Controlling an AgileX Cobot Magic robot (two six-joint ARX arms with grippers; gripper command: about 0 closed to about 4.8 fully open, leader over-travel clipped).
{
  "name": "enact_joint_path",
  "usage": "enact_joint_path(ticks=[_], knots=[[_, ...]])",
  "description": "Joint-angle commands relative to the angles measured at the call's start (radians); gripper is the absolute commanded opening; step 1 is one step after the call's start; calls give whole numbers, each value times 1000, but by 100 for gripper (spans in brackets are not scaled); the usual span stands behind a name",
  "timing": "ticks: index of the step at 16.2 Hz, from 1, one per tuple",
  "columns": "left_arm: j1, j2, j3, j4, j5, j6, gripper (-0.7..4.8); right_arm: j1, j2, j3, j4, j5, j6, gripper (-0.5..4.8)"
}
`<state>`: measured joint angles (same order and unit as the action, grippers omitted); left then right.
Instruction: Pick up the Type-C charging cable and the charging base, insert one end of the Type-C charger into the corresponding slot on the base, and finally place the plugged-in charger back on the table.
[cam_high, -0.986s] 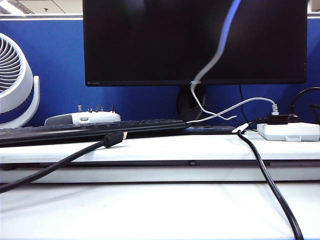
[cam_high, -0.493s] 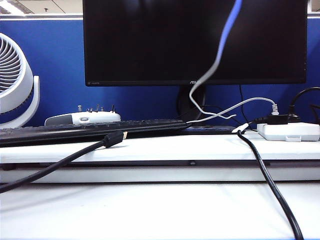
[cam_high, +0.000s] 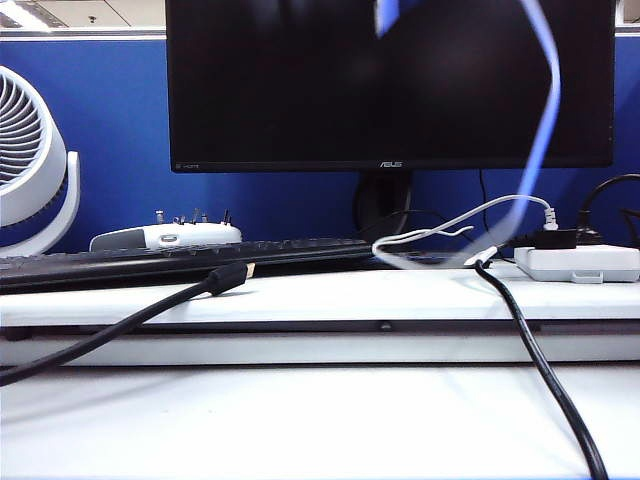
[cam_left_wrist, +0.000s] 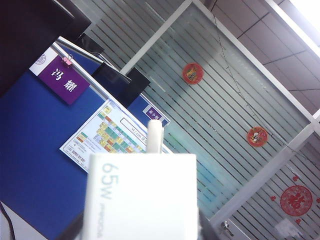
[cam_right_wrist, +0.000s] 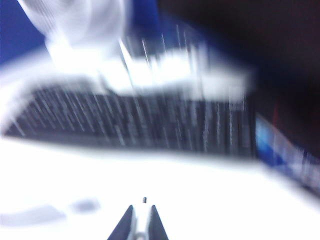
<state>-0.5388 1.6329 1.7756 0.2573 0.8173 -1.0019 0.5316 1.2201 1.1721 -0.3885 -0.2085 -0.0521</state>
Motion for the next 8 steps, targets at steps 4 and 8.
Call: enact_joint_path(ticks=[4,8], knots=[[45,-18,6,28,17,0,56,-43,235,5,-132,16,-9,0],[45,-19,6,28,46,5,56,-43,329,5,-115,20,-9,210]])
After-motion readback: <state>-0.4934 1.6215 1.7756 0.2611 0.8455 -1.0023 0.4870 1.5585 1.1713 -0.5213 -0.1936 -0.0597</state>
